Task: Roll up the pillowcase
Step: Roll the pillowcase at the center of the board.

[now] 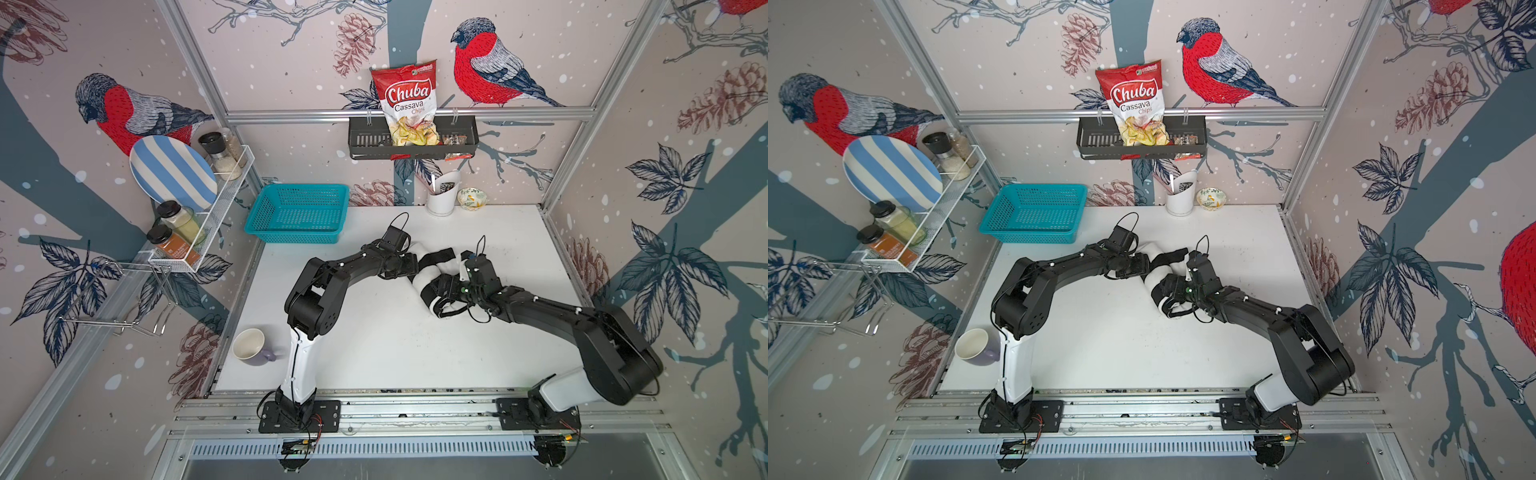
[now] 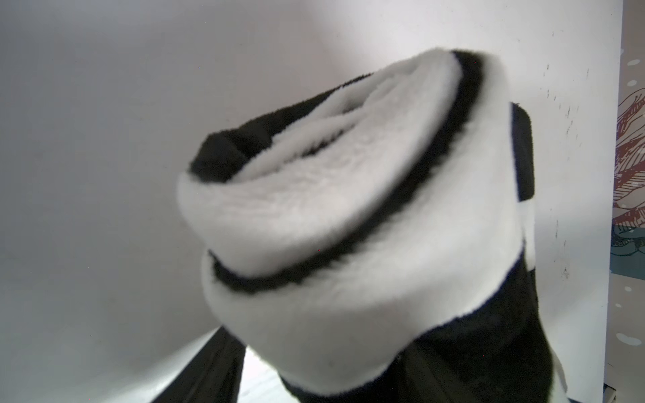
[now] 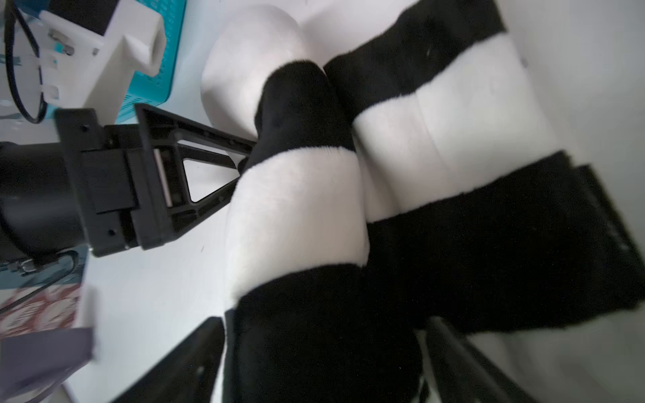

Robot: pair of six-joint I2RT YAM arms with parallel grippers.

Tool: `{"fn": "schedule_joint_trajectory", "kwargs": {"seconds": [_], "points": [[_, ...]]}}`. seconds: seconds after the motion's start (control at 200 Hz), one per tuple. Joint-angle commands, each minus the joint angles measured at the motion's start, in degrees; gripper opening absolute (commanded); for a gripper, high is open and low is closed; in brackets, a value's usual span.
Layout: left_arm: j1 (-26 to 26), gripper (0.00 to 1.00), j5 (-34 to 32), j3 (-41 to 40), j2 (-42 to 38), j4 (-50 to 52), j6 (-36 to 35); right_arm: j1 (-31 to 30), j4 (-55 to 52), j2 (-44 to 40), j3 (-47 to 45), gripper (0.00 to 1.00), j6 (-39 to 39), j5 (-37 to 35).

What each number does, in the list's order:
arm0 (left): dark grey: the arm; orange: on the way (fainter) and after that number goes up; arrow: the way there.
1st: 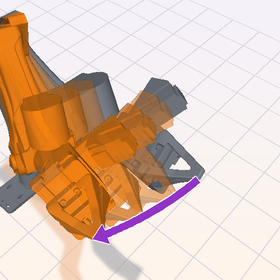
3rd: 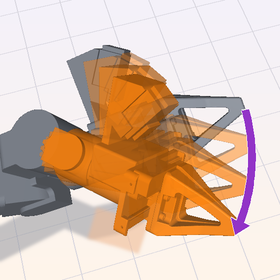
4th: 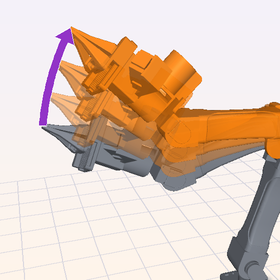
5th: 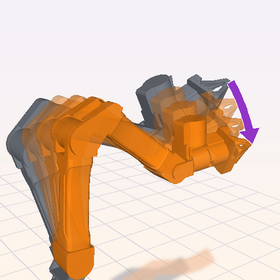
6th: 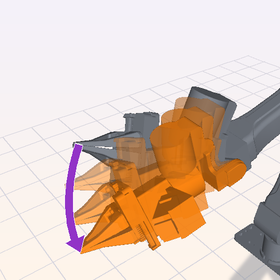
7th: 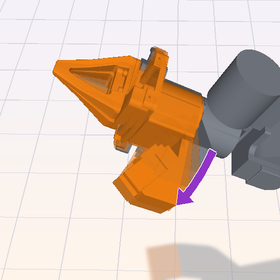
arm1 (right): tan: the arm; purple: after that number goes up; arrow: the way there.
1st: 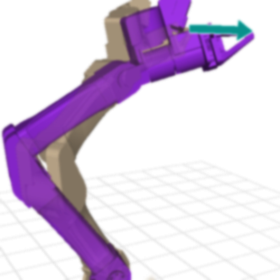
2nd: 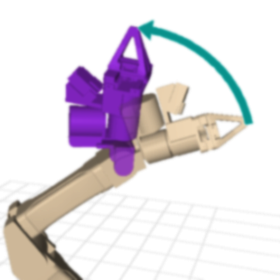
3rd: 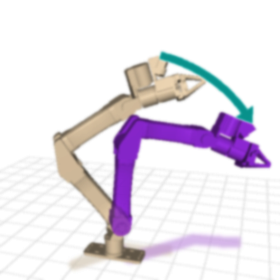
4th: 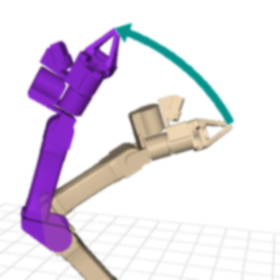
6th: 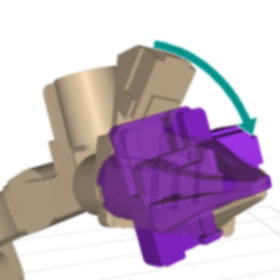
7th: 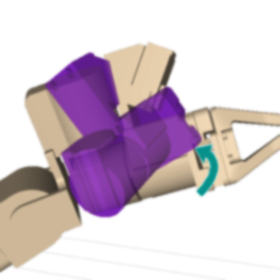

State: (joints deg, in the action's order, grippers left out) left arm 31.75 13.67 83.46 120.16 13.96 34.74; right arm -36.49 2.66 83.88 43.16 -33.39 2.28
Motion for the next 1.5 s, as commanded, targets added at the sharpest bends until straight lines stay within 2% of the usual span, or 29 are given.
{"fn": "schedule_joint_trajectory", "kwargs": {"seconds": [0.0, 0.1, 0.2, 0.32, 0.465, 0.545, 0.64, 0.7, 0.745, 0.911, 1.031, 1.161, 1.311, 1.386, 1.496], "points": [[0.5, 0.67, 0.1, -0.5, 0.3, 1.4, 0.0, -7.8, -13.3, -1.0, 4.5, 1.00, 5.6, -28.1], [0.5, 0.67, 0.0, -0.7, 0.2, 1.4, 0.0, -15.5, -15.5, 2.7, 9.1, 1.00, 10.4, -39.4], [0.4, 0.67, 0.0, -0.8, 0.1, 1.3, 0.1, -21.4, -17.3, 10.1, 13.6, 0.98, 15.1, -45.5], [0.4, 0.67, -0.2, -0.9, 0.0, 1.4, 0.1, -25.9, -17.7, 18.1, 16.7, 0.94, 18.5, -49.3], [0.5, 0.67, -0.4, -1.1, -0.4, 1.6, 0.1, -26.4, -17.8, 23.3, 17.4, 0.85, 18.5, -49.2], [0.3, 0.67, -0.6, -1.4, -0.8, 1.4, 0.1, -26.5, -18.2, 25.0, 17.4, 0.66, 18.4, -48.7], [0.4, 0.67, -0.7, -1.6, -1.2, 1.7, 0.0, -26.6, -18.8, 26.3, 17.7, 0.30, 17.7, -47.2], [0.2, 0.67, -1.1, -1.7, -1.8, 1.7, 0.0, -26.9, -19.4, 26.4, 18.2, 0.15, 16.6, -45.4], [0.1, 0.67, -1.4, -1.7, -2.4, 2.0, -0.2, -27.2, -19.6, 26.3, 18.7, 0.00, 15.6, -43.9], [-1.5, 0.69, -2.4, -1.7, -6.0, 3.1, -1.1, -27.2, -19.1, 23.8, 19.9, 0.00, 10.2, -35.1], [-2.9, 0.73, -3.3, -2.1, -9.6, 4.3, -1.8, -24.8, -16.2, 20.4, 18.3, 0.00, 6.5, -27.5], [-4.1, 0.74, -3.5, -3.4, -13.0, 3.6, -1.6, -18.5, -10.5, 15.1, 13.0, 0.00, 3.3, -16.2], [-4.1, 0.74, -2.8, -4.0, -13.3, 2.8, -0.7, -9.2, -2.9, 9.3, 5.7, 0.00, -0.4, -2.9], [-4.0, 0.74, -2.2, -4.4, -12.9, 2.3, -0.2, -6.9, -2.8, 8.4, 4.8, 0.00, 0.4, -1.6], [-3.7, 0.75, -1.1, -5.2, -12.1, 0.7, 0.4, -8.8, -7.9, 10.4, 8.6, 0.00, 4.4, -6.8]]}}
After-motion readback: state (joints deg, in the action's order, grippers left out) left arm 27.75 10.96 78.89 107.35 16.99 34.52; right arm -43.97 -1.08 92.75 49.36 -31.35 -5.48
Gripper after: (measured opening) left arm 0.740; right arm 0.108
